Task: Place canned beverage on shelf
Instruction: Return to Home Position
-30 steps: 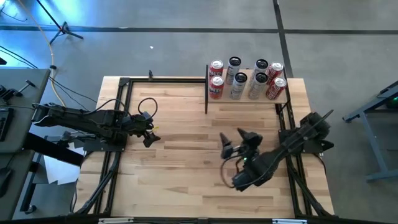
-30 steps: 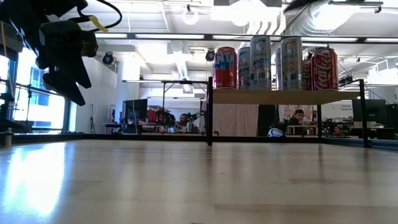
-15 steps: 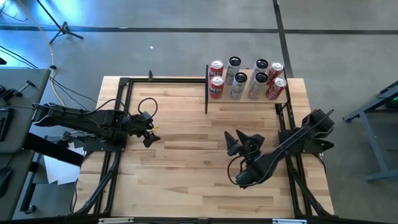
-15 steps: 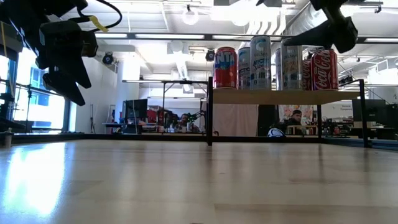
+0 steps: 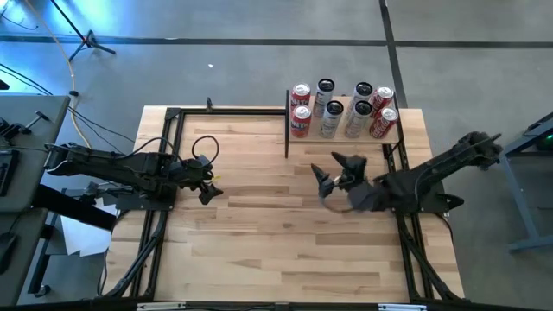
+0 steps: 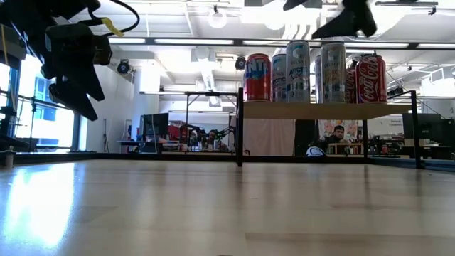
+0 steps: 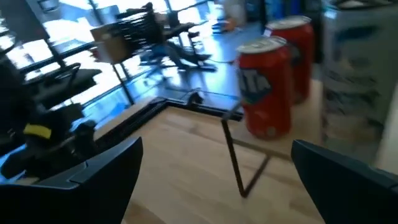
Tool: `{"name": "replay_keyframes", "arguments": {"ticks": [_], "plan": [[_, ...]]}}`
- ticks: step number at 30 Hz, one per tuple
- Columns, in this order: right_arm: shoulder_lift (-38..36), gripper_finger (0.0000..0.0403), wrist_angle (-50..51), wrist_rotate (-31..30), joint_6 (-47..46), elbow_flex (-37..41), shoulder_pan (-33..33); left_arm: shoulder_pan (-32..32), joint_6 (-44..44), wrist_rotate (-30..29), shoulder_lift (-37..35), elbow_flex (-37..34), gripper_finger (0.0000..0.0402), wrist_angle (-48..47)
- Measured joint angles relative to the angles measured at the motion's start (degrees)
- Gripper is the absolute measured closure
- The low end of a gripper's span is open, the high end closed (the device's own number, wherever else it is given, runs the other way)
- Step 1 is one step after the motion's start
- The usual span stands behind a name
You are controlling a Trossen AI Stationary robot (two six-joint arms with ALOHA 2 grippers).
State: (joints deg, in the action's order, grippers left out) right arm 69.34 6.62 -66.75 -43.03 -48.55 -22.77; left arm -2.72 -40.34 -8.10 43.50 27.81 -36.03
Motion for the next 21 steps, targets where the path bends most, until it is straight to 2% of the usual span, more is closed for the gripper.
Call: {"name": "replay_keyframes", "arguments": {"ticks": [3, 5, 7, 11, 13, 16, 21], "plan": [[-3.0, 0.0003, -18.1, 7.5, 14.4, 6.8, 3.7, 0.0, 0.0, 0.0, 0.0, 0.0, 0.0051, 0.0], [-4.9, 0.0003, -26.4, 13.2, 17.5, 10.4, 5.5, 0.0, 0.0, 0.0, 0.0, 0.0, 0.0051, 0.0], [-7.0, 0.0003, -30.5, 19.0, 17.1, 13.5, 6.7, 0.0, 0.0, 0.0, 0.0, 0.0, 0.0051, 0.0], [-11.8, 0.0003, -31.8, 28.6, 11.6, 18.0, 7.9, 0.0, 0.0, 0.0, 0.0, 0.0, 0.0051, 0.0], [-14.0, 0.0003, -31.7, 31.4, 10.4, 20.2, 8.0, 0.0, 0.0, 0.0, 0.0, 0.0, 0.0051, 0.0], [-17.8, 0.0003, -31.4, 32.5, 16.4, 23.2, 8.1, 0.0, 0.0, 0.0, 0.0, 0.0, 0.0051, 0.0], [-24.3, 0.0003, -31.5, 38.8, 26.9, 26.5, 8.1, 0.0, 0.0, 0.0, 0.0, 0.0, 0.0051, 0.0]]}}
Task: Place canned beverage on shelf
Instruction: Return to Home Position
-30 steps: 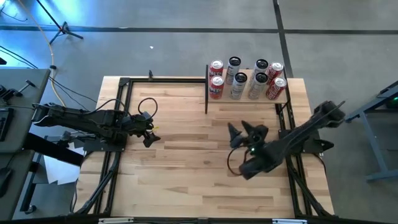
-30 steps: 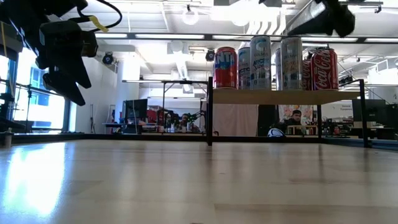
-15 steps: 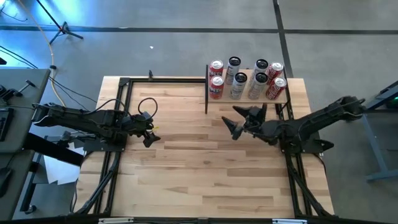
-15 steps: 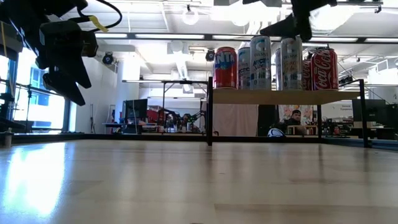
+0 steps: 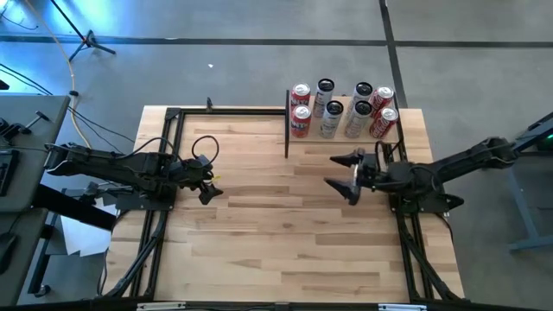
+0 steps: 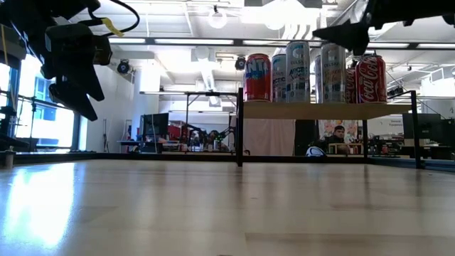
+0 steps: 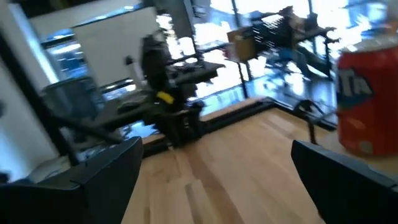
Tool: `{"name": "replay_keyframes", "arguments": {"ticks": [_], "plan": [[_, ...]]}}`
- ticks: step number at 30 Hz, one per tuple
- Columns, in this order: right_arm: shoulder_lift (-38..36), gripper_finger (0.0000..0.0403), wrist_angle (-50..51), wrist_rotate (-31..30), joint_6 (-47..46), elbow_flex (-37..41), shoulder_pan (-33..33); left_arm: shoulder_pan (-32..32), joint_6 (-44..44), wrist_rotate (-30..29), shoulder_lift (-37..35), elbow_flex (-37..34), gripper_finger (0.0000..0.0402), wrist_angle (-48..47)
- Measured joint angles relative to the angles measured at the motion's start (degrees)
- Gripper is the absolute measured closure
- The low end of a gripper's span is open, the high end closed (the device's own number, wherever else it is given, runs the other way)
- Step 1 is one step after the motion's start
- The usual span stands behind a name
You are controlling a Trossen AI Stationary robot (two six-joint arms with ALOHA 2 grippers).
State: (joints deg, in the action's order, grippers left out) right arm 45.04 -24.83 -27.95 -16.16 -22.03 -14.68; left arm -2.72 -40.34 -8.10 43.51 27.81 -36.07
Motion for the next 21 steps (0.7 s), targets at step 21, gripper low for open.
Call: {"name": "replay_keyframes", "arguments": {"ticks": [21], "plan": [[-25.4, 0.0003, 25.6, 19.2, 8.6, 1.3, 0.0, 0.0, 0.0, 0.0, 0.0, 0.0, 0.0051, 0.0]]}}
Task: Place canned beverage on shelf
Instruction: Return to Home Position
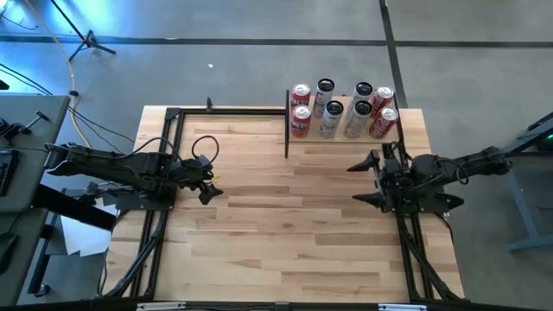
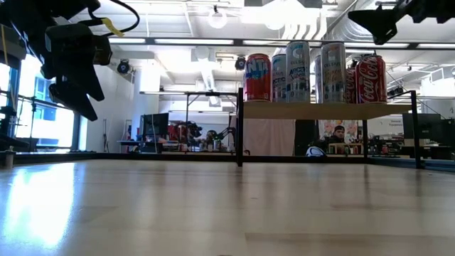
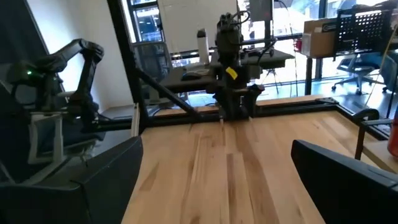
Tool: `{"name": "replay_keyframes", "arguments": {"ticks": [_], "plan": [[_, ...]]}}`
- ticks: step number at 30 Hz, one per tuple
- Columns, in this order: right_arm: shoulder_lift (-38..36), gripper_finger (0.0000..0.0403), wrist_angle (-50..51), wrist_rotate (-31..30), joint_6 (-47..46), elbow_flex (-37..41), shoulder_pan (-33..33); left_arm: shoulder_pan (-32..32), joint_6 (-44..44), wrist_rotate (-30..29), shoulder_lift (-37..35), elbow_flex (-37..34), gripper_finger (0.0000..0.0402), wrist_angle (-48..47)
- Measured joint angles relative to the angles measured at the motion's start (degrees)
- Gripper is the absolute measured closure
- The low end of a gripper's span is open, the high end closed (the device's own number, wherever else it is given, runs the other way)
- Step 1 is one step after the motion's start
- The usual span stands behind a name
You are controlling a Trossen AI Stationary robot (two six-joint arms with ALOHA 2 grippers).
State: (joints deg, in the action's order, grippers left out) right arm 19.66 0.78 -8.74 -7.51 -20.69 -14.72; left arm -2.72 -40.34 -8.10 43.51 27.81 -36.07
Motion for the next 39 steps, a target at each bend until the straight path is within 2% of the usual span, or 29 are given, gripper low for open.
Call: {"name": "replay_keyframes", "arguments": {"ticks": [8, 16, 20, 25, 35, 39], "plan": [[-4.9, 0.0003, 3.8, 0.2, 0.0, 0.0, 0.0, 0.0, 0.0, 0.0, 0.0, 0.0, 0.0051, 0.0], [-5.1, 0.0003, 3.8, 0.9, -0.4, 0.0, 0.0, 0.0, 0.0, 0.0, 0.0, 0.0, 0.0051, 0.0], [-5.1, 0.0003, 3.8, 1.0, -4.2, 0.0, 0.0, 0.0, 0.0, 0.0, 0.0, 0.0, 0.0051, 0.0], [-8.2, 0.0003, 5.8, 0.2, -1.4, 0.0, -1.0, 0.0, 0.0, 0.0, 0.0, 0.0, 0.0051, 0.0], [-14.3, 0.0003, 8.6, 6.3, -0.4, 0.1, 5.1, 0.0, 0.0, 0.0, 0.0, 0.0, 0.0051, 0.0], [-16.1, 0.0004, 0.1, 11.2, -3.8, 5.9, 9.9, 0.0, 0.0, 0.0, 0.0, 0.0, 0.0051, 0.0]]}}
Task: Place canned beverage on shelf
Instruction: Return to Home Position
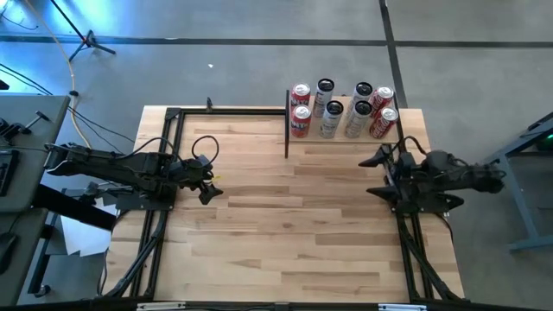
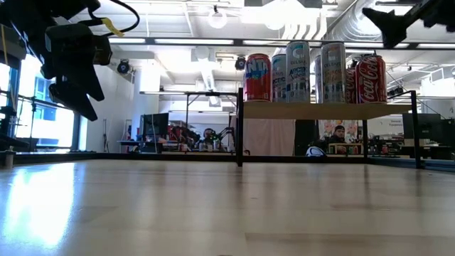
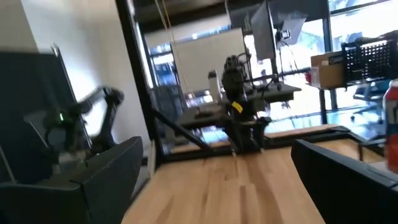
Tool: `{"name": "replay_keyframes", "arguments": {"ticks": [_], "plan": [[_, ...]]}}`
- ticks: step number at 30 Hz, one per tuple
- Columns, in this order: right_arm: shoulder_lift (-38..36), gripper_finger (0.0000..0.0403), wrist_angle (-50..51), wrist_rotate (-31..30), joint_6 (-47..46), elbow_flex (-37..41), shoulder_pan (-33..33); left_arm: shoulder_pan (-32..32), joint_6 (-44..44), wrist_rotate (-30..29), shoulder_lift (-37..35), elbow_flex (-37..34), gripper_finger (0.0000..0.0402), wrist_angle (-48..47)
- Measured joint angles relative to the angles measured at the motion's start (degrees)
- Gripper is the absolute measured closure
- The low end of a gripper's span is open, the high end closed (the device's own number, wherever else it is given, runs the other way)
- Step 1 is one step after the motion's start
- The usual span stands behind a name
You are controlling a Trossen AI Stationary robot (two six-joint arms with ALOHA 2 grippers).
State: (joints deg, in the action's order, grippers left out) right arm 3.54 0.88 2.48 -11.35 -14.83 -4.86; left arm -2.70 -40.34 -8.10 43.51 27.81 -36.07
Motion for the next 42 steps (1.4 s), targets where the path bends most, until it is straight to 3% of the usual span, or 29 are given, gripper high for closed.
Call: {"name": "replay_keyframes", "arguments": {"ticks": [5, 11, 23, 42], "plan": [[-0.6, 0.0004, -12.8, 5.5, -6.8, 8.6, 4.9, 0.0, 0.0, 0.0, 0.0, 0.0, 0.0051, 0.0], [-0.6, 0.0003, -18.1, 7.6, -13.5, 14.2, 9.3, 0.0, 0.0, 0.0, 0.0, 0.0, 0.0051, 0.0], [-0.6, 0.0004, -16.2, 7.8, -7.7, 14.3, 20.6, 0.0, 0.0, 0.0, 0.0, 0.0, 0.0051, 0.0], [-0.6, 0.0004, -16.1, 7.1, -9.2, 14.3, 21.4, 0.0, 0.0, 0.0, 0.0, 0.0, 0.0051, 0.0]]}}
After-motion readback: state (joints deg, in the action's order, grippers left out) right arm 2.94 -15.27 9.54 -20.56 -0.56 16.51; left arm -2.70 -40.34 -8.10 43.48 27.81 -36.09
